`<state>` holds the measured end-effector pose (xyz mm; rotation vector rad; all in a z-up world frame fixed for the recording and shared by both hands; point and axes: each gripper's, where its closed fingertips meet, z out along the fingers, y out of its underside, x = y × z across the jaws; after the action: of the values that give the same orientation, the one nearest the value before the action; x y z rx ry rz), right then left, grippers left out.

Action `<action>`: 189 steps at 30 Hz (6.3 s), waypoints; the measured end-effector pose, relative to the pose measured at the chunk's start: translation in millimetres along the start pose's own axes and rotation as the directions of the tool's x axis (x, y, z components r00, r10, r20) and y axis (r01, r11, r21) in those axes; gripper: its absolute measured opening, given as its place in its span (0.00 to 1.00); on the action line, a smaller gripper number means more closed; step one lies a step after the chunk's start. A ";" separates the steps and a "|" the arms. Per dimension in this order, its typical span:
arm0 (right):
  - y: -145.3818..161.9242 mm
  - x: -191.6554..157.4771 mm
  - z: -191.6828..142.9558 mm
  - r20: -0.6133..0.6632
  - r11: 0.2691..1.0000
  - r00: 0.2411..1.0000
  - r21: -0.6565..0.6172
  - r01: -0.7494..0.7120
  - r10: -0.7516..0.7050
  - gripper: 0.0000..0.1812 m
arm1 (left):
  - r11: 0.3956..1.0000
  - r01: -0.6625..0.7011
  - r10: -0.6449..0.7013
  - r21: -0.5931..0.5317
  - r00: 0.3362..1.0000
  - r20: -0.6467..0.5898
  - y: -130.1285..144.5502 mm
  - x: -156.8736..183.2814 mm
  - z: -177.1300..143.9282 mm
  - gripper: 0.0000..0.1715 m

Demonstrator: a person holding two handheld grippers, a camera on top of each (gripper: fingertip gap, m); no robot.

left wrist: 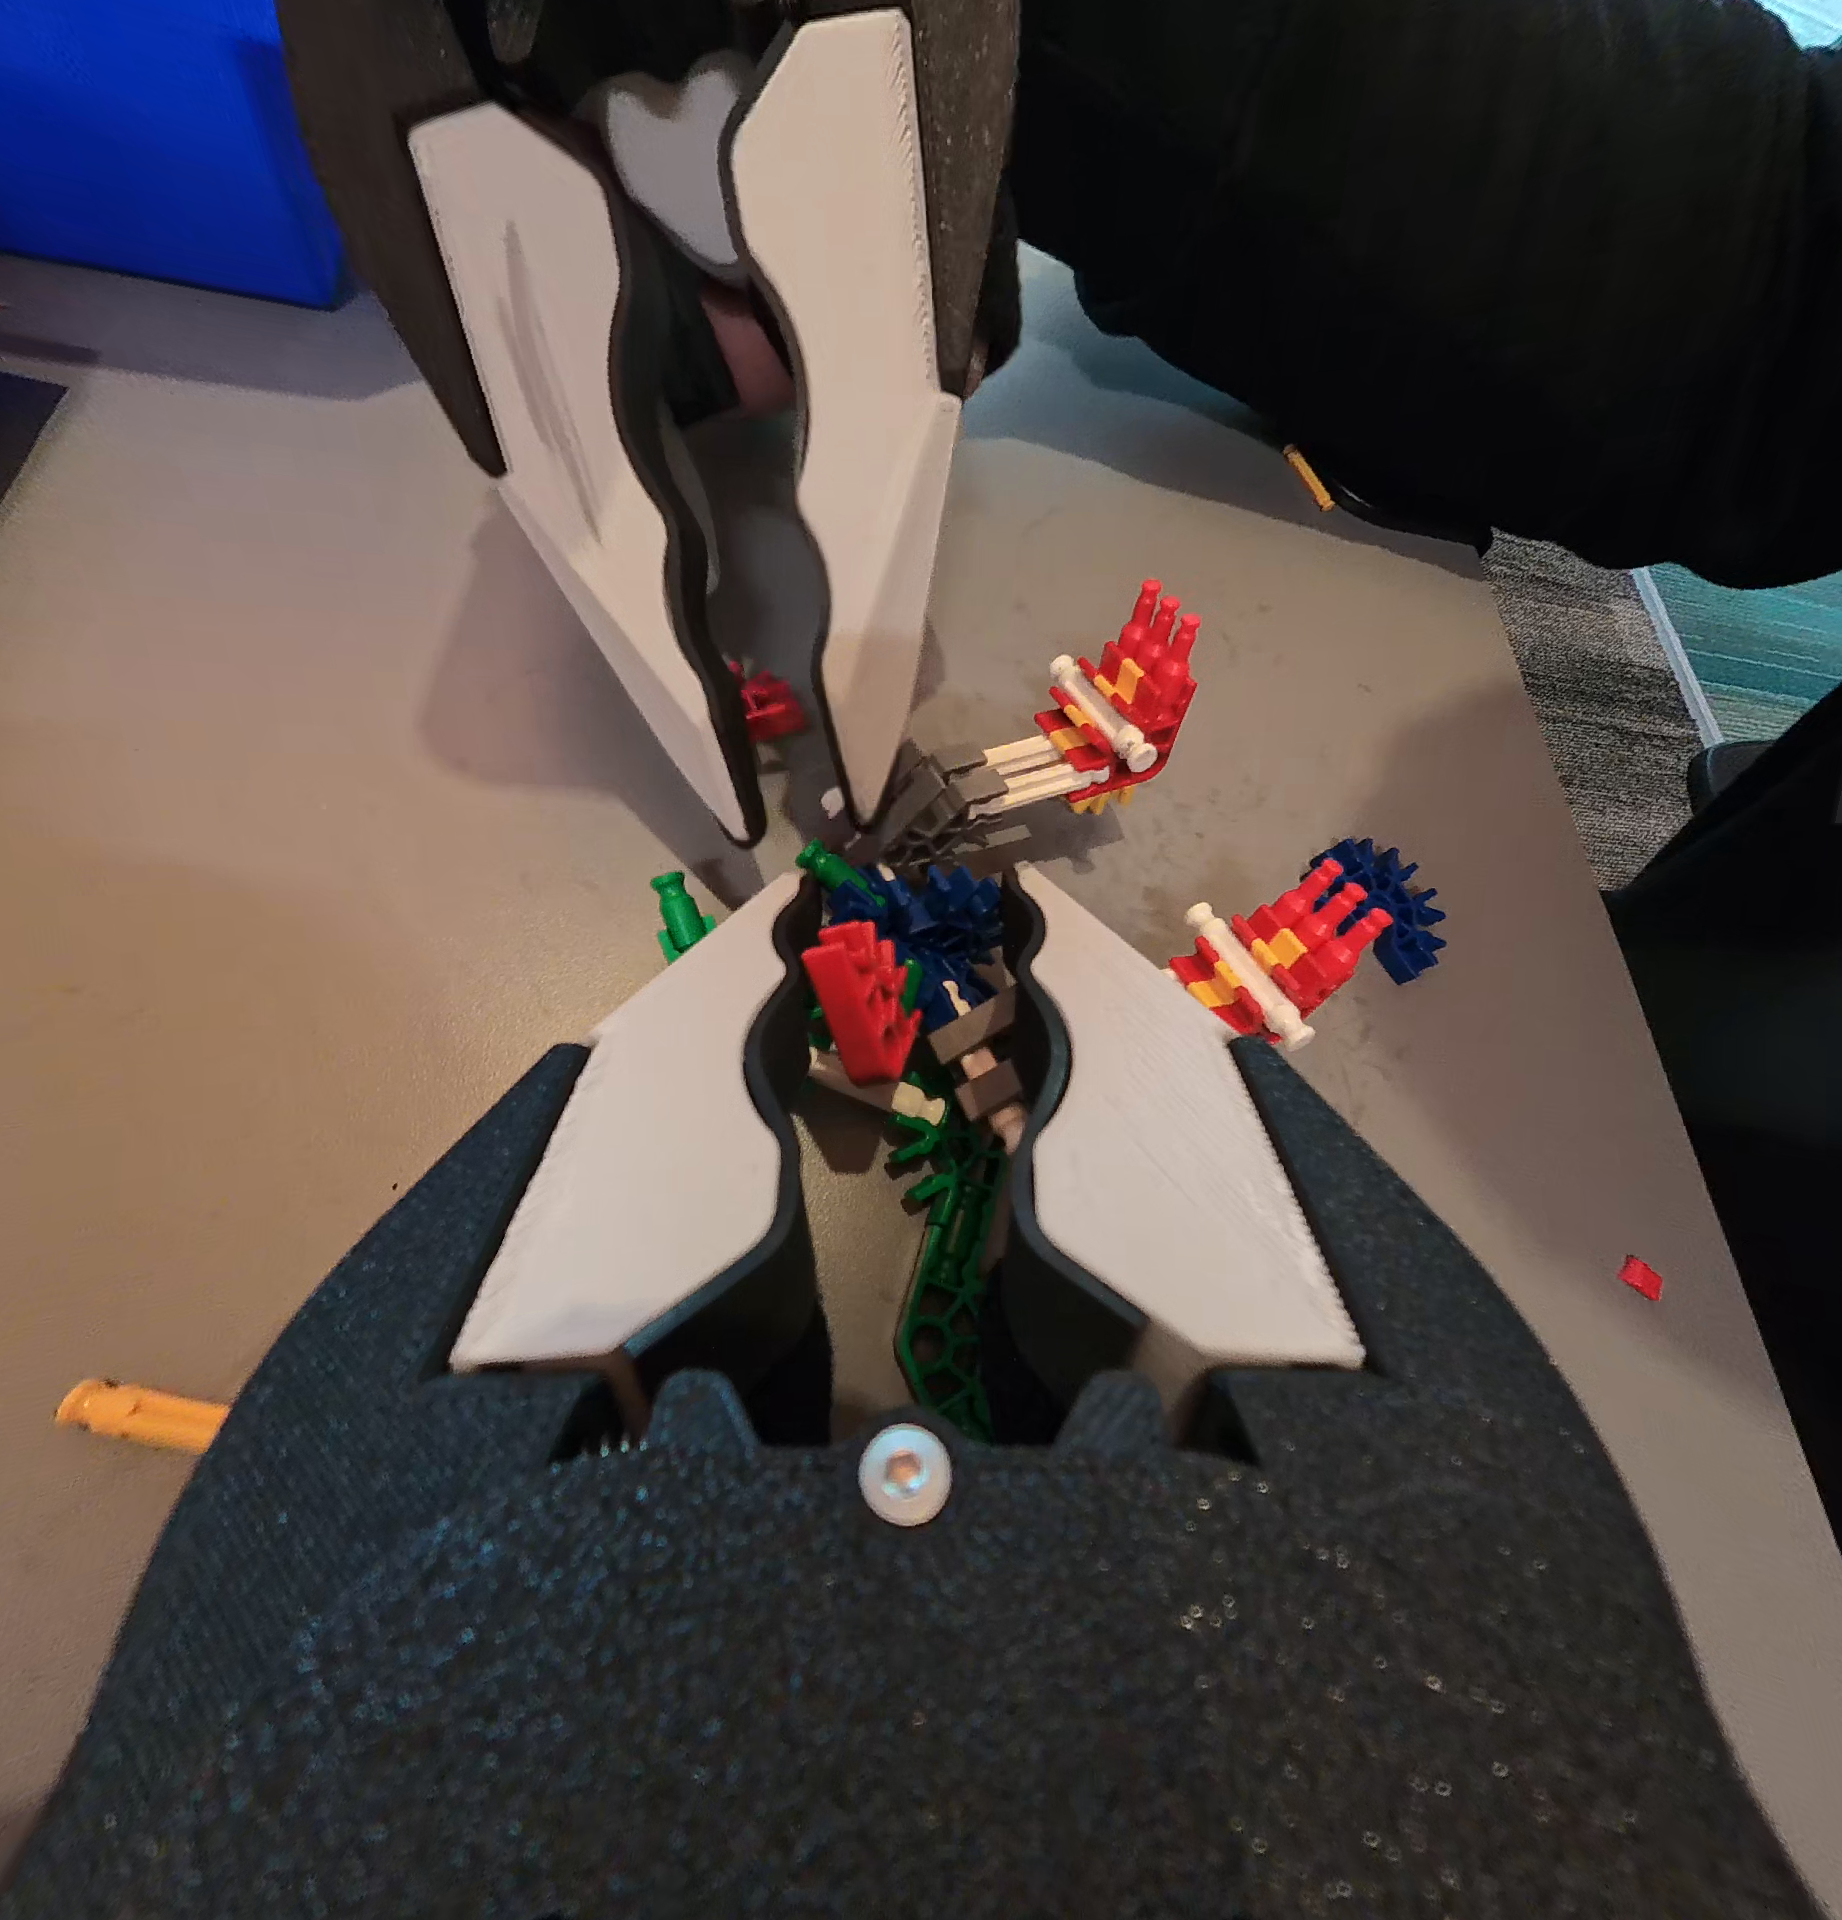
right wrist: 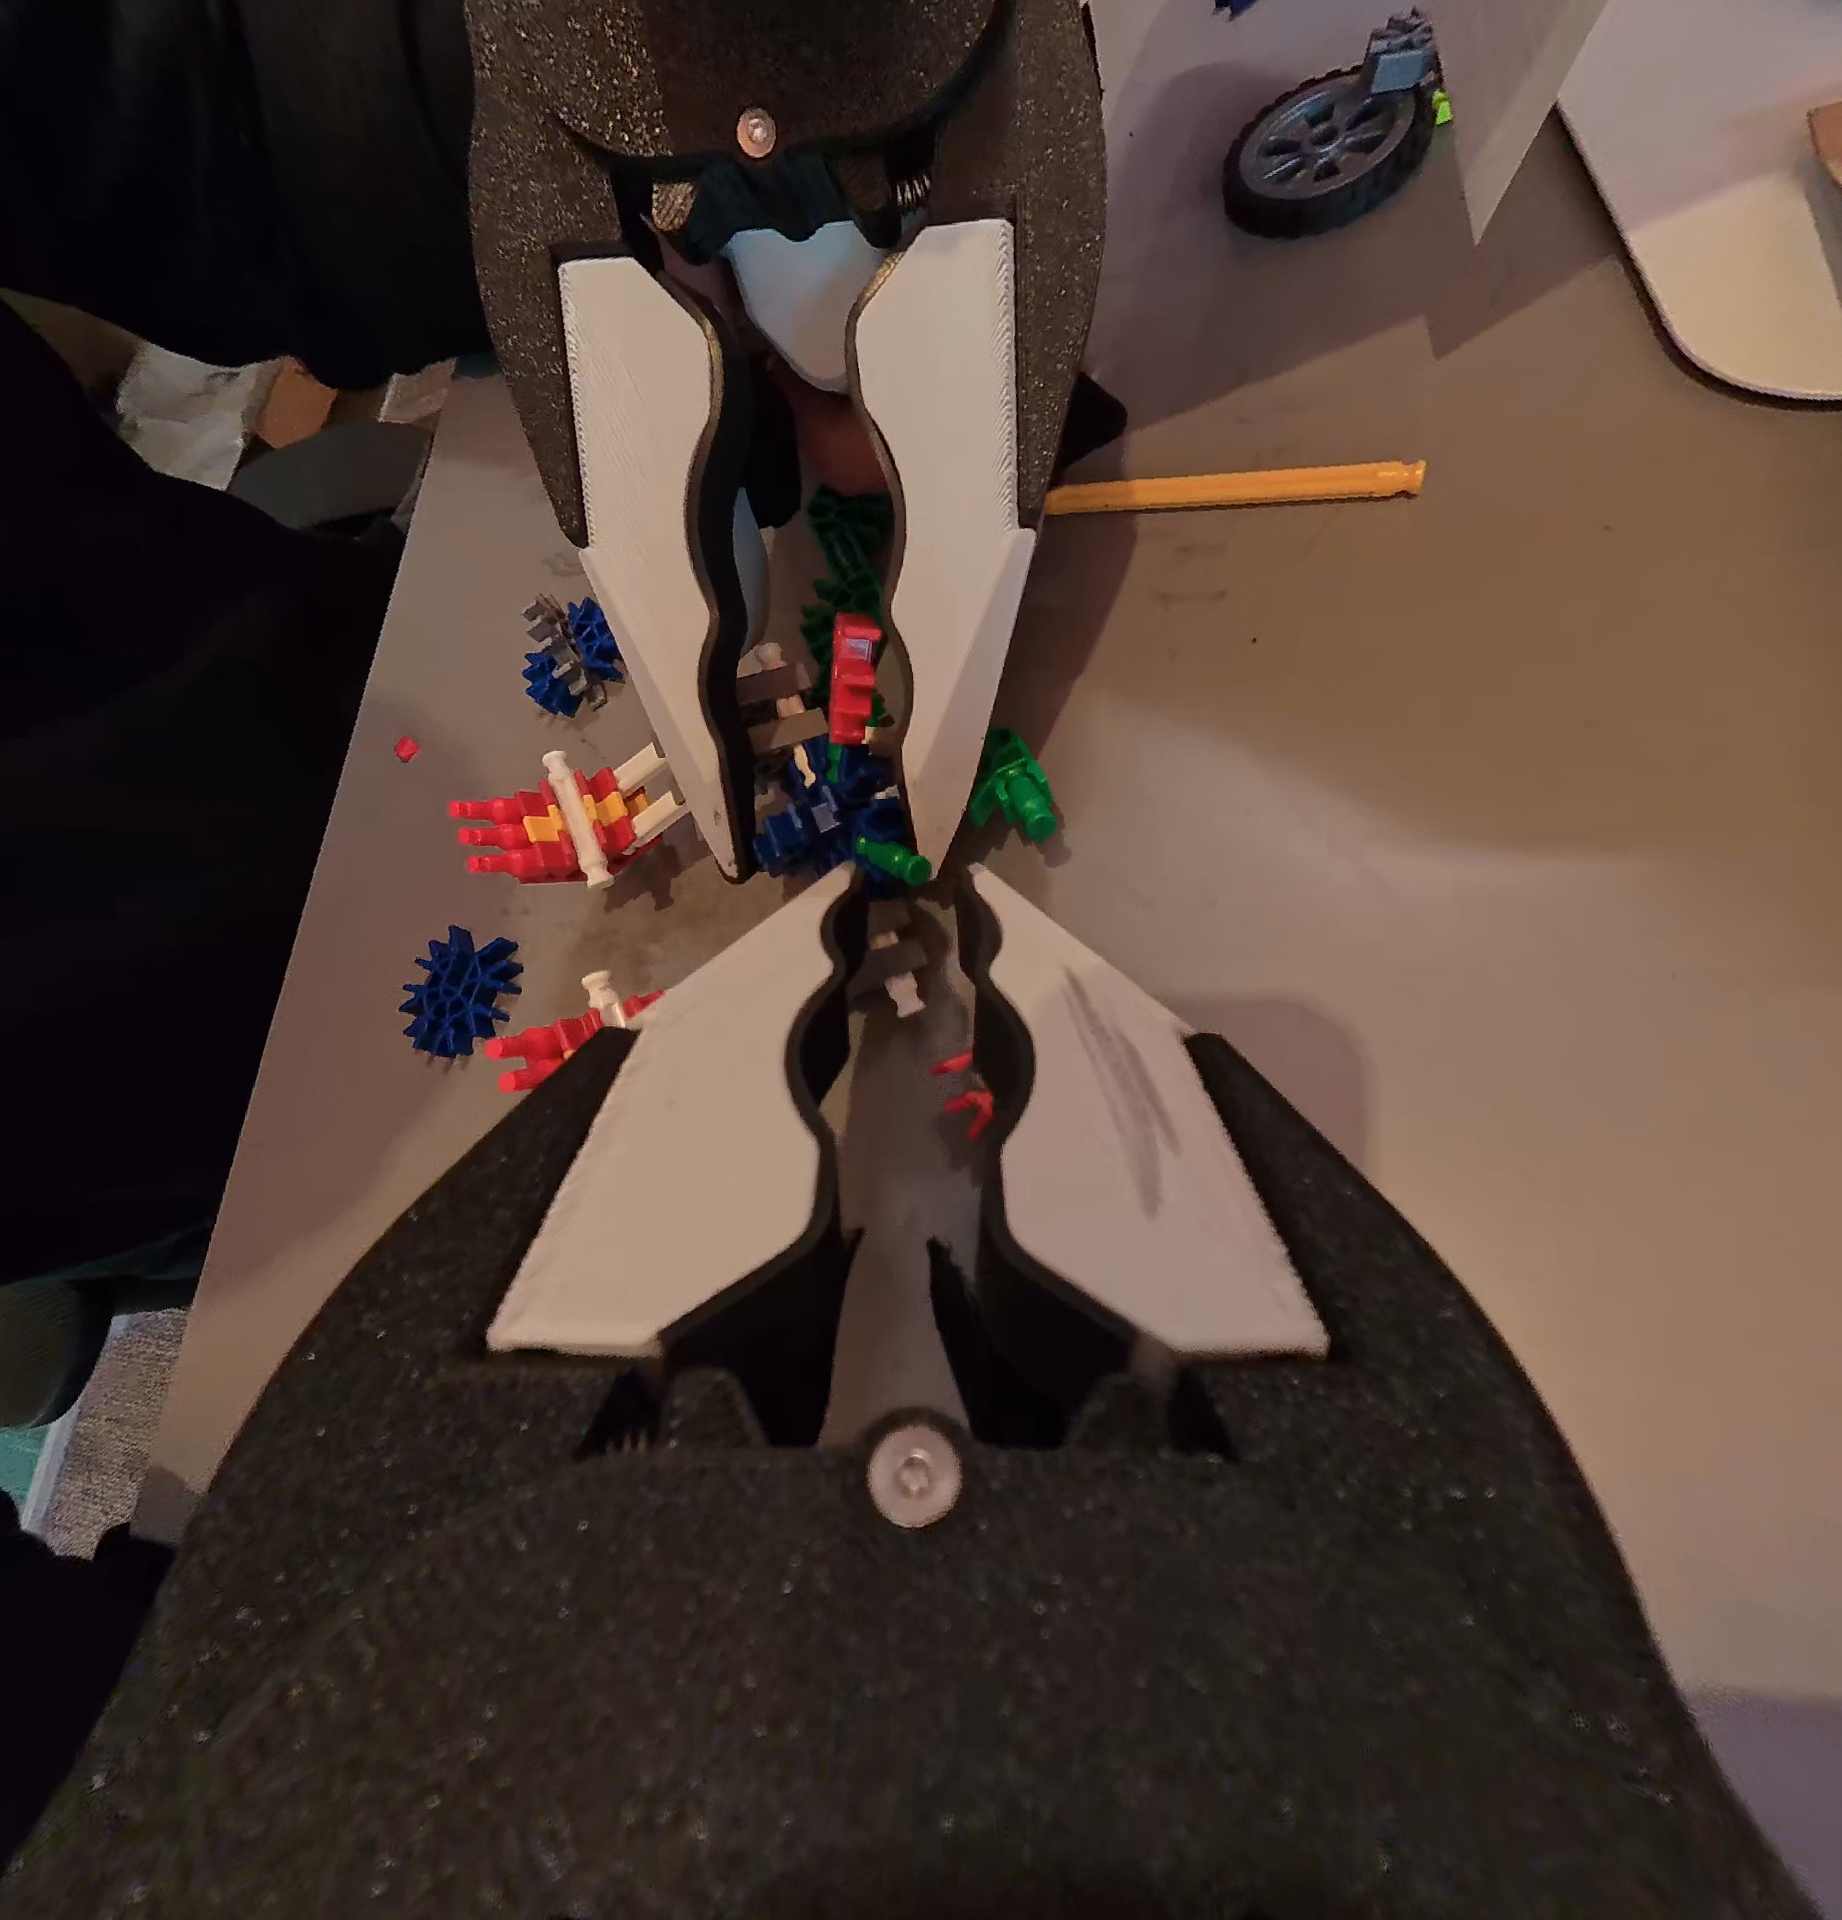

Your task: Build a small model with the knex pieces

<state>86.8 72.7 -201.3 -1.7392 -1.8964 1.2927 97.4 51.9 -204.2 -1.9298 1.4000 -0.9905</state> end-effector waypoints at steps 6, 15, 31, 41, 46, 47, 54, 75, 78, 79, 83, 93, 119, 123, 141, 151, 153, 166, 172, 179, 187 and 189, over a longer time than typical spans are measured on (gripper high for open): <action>2.2 6.3 -17.8 -0.083 1.000 0.997 -0.004 -0.007 0.007 0.11 | 1.000 -0.011 0.011 -0.008 1.000 -0.011 0.8 2.2 -0.3 0.20; 35.8 17.7 -32.2 -0.255 0.975 0.967 -0.215 -0.062 0.005 0.17 | 0.992 -0.104 0.103 -0.072 0.994 -0.021 11.2 6.5 -11.9 0.20; 34.0 15.2 -27.7 -0.269 0.967 0.961 -0.256 -0.011 -0.061 0.01 | 0.992 -0.108 0.108 -0.072 0.994 -0.010 10.8 7.1 -13.3 0.20; 37.0 10.0 -25.3 -0.260 0.963 0.965 -0.267 -0.026 -0.046 0.17 | 0.990 -0.110 0.112 -0.084 0.993 0.019 9.9 5.3 -16.8 0.24; 37.3 14.3 -15.7 -0.283 0.951 0.955 -0.310 -0.007 -0.085 0.13 | 0.990 -0.111 0.113 -0.085 0.993 0.026 9.6 4.8 -18.9 0.24; 37.1 14.5 -15.9 -0.281 0.952 0.956 -0.305 -0.011 -0.079 0.13 | 0.991 -0.110 0.113 -0.082 0.993 0.027 9.3 4.7 -19.3 0.24; 29.4 10.7 -14.6 -0.261 0.963 0.961 -0.270 0.023 -0.096 0.13 | 0.991 -0.112 0.114 -0.076 0.993 0.032 7.9 5.3 -20.9 0.24; -26.8 -16.6 -14.6 -0.101 0.997 0.994 0.054 0.052 -0.047 0.13 | 0.793 -0.591 0.594 -0.146 0.699 0.398 -39.6 3.0 -26.8 0.08; -31.6 -15.0 -18.0 -0.099 0.995 0.995 0.093 0.042 -0.032 0.12 | 0.793 -0.594 0.591 -0.134 0.698 0.405 -41.5 3.6 -28.9 0.04; -33.2 -13.9 -19.0 -0.104 0.994 0.994 0.103 0.039 -0.028 0.13 | 0.799 -0.588 0.582 -0.126 0.703 0.408 -42.3 2.7 -30.4 0.04; -41.0 -10.3 -27.8 -0.122 0.986 0.992 0.161 0.036 -0.016 0.13 | 0.843 -0.538 0.490 -0.008 0.762 0.423 -51.0 0.6 -37.9 0.00; -40.7 -4.7 -41.9 -0.161 0.981 0.987 0.192 0.038 -0.007 0.04 | 0.888 -0.422 0.328 0.185 0.861 0.390 -61.8 -2.3 -46.0 0.00; -0.9 17.2 28.5 -0.270 0.971 0.948 -0.208 0.115 -0.170 0.13 | 0.944 -0.317 0.263 0.093 0.892 0.368 -39.8 -22.8 -47.7 0.06; -12.0 22.7 14.7 -0.318 0.982 0.934 -0.142 0.124 -0.164 0.13 | 0.960 -0.271 0.222 0.076 0.895 0.387 -34.8 -32.1 -48.6 0.08; -68.8 22.4 -31.9 -0.599 0.868 0.667 -0.099 0.487 -0.443 0.13 | 0.910 0.182 -0.221 0.372 0.973 0.062 -46.3 -35.0 -48.7 0.12; -67.8 14.2 -35.7 -0.576 0.860 0.680 -0.084 0.503 -0.454 0.13 | 0.852 0.253 -0.254 0.458 0.965 -0.061 -57.1 -30.4 -58.0 0.09; -69.0 14.0 -35.8 -0.579 0.859 0.679 -0.078 0.506 -0.452 0.13 | 0.841 0.264 -0.259 0.472 0.963 -0.077 -58.4 -30.1 -59.6 0.07; -70.1 11.9 -36.6 -0.573 0.858 0.687 -0.057 0.510 -0.446 0.13 | 0.854 0.239 -0.241 0.463 0.969 -0.056 -56.9 -30.3 -61.2 0.03; -68.3 9.5 -36.8 -0.548 0.868 0.720 -0.024 0.496 -0.426 0.13 | 0.869 0.214 -0.220 0.446 0.975 -0.040 -56.0 -28.1 -59.0 0.03; -68.3 6.9 -38.9 -0.526 0.881 0.754 0.020 0.472 -0.393 0.12 | 0.877 0.191 -0.199 0.442 0.980 -0.030 -56.1 -26.6 -58.1 0.03; -64.5 8.9 -38.4 -0.505 0.899 0.786 0.044 0.437 -0.357 0.07 | 0.903 0.138 -0.152 0.407 0.988 0.003 -51.9 -24.4 -54.6 0.03; -63.6 9.3 -38.3 -0.500 0.903 0.792 0.047 0.428 -0.349 0.06 | 0.906 0.133 -0.150 0.402 0.989 0.010 -51.1 -25.0 -54.0 0.03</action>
<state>69.2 104.5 -136.0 -1.3268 -1.6804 0.7413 76.5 90.6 -139.2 -1.7454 0.9495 -1.1929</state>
